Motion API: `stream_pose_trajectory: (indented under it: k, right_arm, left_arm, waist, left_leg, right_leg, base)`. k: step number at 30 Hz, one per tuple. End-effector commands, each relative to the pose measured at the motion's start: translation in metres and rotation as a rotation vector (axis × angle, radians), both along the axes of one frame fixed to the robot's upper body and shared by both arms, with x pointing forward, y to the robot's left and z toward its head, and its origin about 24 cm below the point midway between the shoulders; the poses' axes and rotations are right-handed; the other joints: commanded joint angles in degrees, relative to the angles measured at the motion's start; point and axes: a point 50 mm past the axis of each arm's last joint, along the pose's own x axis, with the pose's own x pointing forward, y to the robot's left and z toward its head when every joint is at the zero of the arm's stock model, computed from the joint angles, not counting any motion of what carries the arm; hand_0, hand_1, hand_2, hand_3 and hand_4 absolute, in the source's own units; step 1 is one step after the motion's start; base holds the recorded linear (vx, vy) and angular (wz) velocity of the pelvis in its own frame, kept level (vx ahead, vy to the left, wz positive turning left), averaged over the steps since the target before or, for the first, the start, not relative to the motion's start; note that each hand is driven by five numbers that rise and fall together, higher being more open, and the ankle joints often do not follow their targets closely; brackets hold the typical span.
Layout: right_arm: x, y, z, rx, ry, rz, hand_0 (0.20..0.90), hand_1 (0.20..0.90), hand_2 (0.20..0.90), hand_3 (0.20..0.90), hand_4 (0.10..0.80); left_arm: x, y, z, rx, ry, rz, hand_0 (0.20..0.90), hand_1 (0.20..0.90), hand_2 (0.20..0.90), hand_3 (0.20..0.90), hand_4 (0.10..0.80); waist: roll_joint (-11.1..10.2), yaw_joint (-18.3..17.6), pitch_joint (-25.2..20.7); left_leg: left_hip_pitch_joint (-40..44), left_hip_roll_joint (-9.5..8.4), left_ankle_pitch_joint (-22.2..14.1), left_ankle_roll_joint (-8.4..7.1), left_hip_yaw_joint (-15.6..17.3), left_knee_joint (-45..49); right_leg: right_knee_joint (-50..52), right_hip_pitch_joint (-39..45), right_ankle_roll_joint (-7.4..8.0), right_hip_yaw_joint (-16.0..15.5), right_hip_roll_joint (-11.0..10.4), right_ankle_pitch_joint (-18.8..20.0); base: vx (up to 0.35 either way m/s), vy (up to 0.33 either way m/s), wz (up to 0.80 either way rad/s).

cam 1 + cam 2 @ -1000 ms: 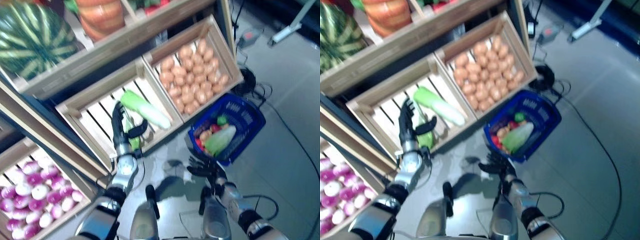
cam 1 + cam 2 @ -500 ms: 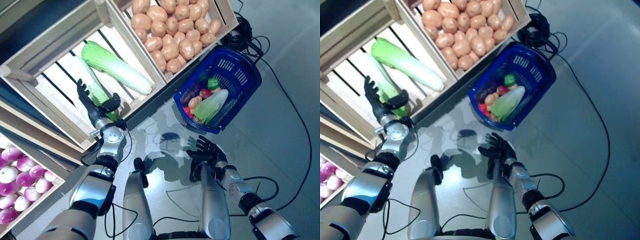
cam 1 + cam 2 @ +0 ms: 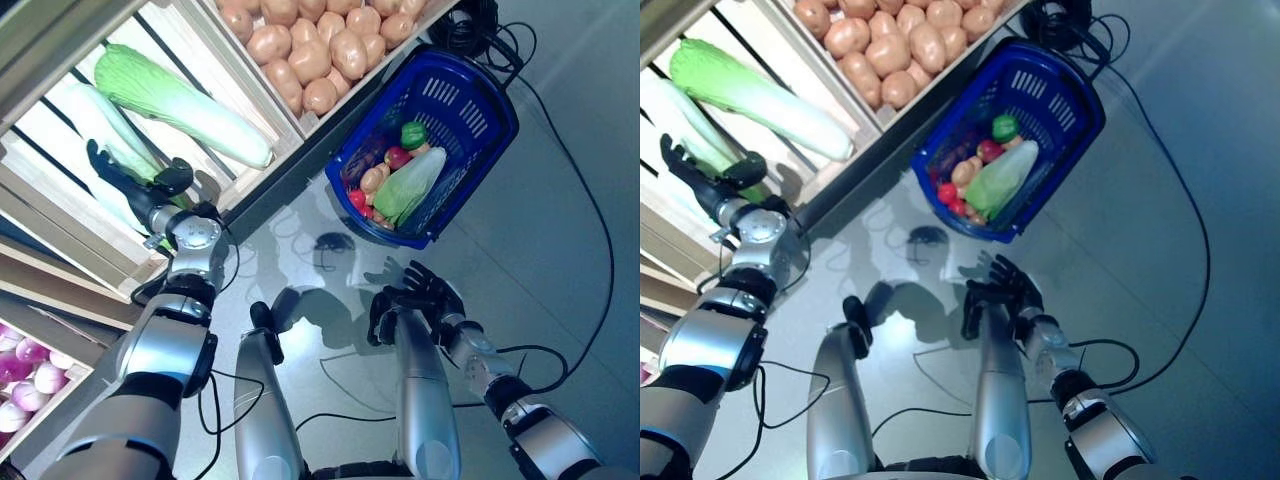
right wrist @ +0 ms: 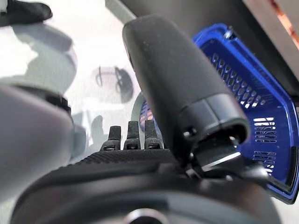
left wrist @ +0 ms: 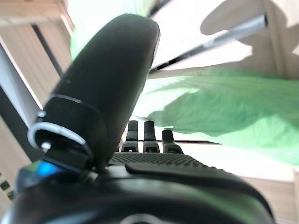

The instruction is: Put vegetables into the basket

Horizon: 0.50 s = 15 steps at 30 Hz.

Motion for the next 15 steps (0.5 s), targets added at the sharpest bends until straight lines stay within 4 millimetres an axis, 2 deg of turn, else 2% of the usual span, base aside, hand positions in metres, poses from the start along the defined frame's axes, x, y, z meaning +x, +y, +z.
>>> stream_pose_trajectory:
  k: [1, 5, 8, 15]
  right_arm:
    - [0.007, -0.004, 0.025, 0.075, -0.161, -0.042, 0.9, 0.9, 0.9, 0.9, 0.8]
    - [0.01, -0.005, 0.033, 0.085, -0.185, -0.052, 0.9, 0.9, 0.9, 0.9, 0.8]
    - [0.012, -0.004, 0.037, 0.102, -0.204, -0.058, 0.9, 0.9, 0.9, 0.9, 0.8]
    - [0.023, -0.005, 0.056, 0.118, -0.27, -0.052, 0.9, 0.9, 0.9, 0.9, 0.8]
  left_arm:
    - [0.003, 0.022, 0.056, 0.06, -0.047, -0.008, 0.9, 0.9, 0.9, 0.9, 0.8]
    - [0.003, 0.029, 0.054, -0.013, -0.002, 0.026, 0.9, 0.9, 0.9, 0.9, 0.8]
    - [0.001, 0.031, 0.042, -0.101, 0.035, 0.063, 0.9, 0.9, 0.9, 0.9, 0.8]
    - [0.004, 0.03, 0.029, -0.22, 0.089, 0.006, 0.9, 0.9, 0.9, 0.9, 0.8]
  waist:
    - [-2.33, -0.87, -0.3]
    - [-2.46, -1.25, -0.3]
    - [-2.43, -1.33, -0.3]
    - [-2.4, -1.36, -0.3]
  left_leg:
    - [-2.65, -0.09, -9.43, 2.03, -1.42, 8.33]
    - [-5.45, -0.21, -9.77, 2.46, -1.79, 9.89]
    - [-6.79, -0.52, -10.07, 2.71, -1.89, 10.61]
    - [-8.79, -0.52, -10.25, 3.07, -1.64, 11.99]
  right_leg:
    - [0.84, 0.37, 2.33, 2.02, -2.39, -0.46]
    - [2.13, -2.37, 2.06, 2.12, -2.41, -0.63]
    - [2.77, -3.76, 1.95, 2.21, -2.31, -0.82]
    - [4.02, -5.72, 1.64, 2.0, -2.36, -1.02]
  base:
    - [0.0, 0.0, 0.0]
    - [-0.005, 0.005, 0.01]
    - [0.0, 0.0, 0.0]
    - [-0.012, 0.012, -0.01]
